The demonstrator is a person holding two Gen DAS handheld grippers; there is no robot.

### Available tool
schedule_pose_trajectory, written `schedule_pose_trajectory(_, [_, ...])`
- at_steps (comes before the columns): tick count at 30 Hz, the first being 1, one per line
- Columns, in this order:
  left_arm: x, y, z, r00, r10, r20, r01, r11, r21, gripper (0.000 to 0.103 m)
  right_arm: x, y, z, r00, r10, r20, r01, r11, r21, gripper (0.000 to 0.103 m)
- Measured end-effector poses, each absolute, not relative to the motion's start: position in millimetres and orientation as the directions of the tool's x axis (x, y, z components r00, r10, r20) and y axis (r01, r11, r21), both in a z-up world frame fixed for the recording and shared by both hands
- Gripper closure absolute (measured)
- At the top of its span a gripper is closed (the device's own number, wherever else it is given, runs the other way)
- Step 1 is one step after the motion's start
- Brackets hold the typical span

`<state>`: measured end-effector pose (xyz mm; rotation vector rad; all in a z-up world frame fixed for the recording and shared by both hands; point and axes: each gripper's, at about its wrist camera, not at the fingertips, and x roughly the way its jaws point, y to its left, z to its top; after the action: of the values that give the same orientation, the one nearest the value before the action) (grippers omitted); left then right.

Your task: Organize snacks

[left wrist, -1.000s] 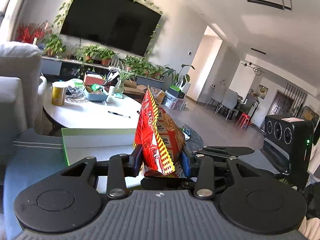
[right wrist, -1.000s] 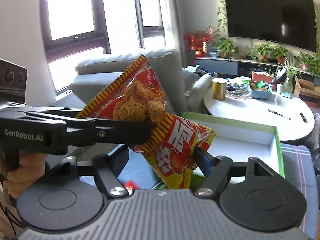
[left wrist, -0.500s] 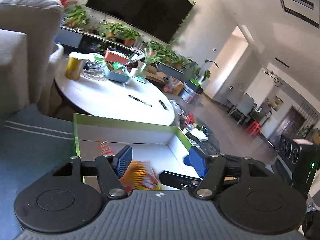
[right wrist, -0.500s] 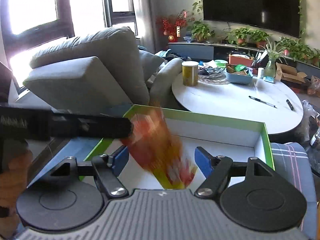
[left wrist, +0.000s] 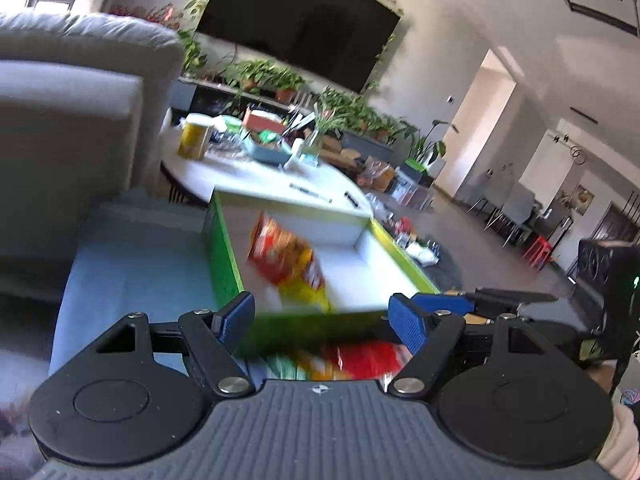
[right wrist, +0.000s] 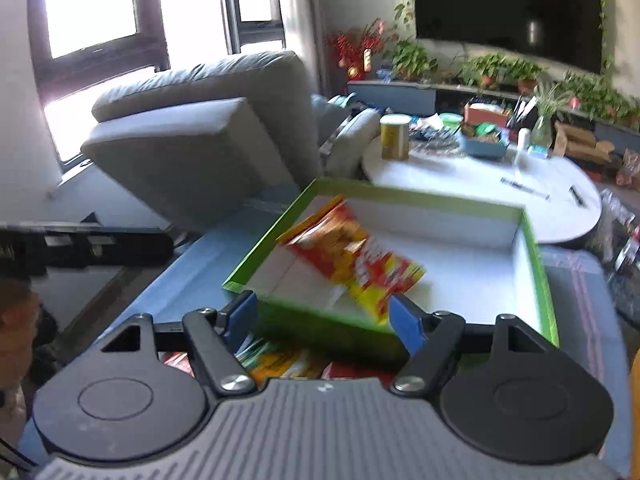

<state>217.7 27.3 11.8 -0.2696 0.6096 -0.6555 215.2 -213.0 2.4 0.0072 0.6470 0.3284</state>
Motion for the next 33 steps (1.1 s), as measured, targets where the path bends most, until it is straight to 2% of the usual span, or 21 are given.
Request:
schedule_pose_trajectory(8, [179, 36, -11, 0.595, -0.629, -0.500, 0.458, 0.777, -0.432, 0.032, 183, -193, -16, 0.679, 0.362, -0.638, -0.315, 0.930, 0.192, 0.032])
schedule_pose_trajectory(13, [172, 42, -26, 0.576, -0.637, -0.512, 0.429, 0.769, -0.474, 0.032, 176, -186, -26, 0.649, 0.388, -0.654, -0.302, 0.921, 0.247, 0.032])
schedule_pose_trajectory(22, [171, 54, -46, 0.524, -0.687, -0.504, 0.396, 0.720, -0.570, 0.034, 176, -179, -36, 0.634, 0.380, -0.674, -0.292, 0.924, 0.246, 0.032])
schedule_pose_trajectory(30, [179, 54, -64, 0.477, -0.708, -0.522, 0.357, 0.698, -0.621, 0.042, 179, -172, -43, 0.626, 0.372, -0.685, -0.291, 0.927, 0.236, 0.032])
schedule_pose_trajectory(32, [179, 50, -67, 0.463, -0.711, -0.530, 0.359, 0.697, -0.621, 0.051, 180, -171, -44, 0.619, 0.380, -0.688, -0.296, 0.923, 0.244, 0.032])
schedule_pose_trajectory(33, [179, 49, -67, 0.465, -0.709, -0.530, 0.361, 0.698, -0.618, 0.052, 181, -169, -45, 0.612, 0.387, -0.690, -0.302, 0.920, 0.249, 0.034])
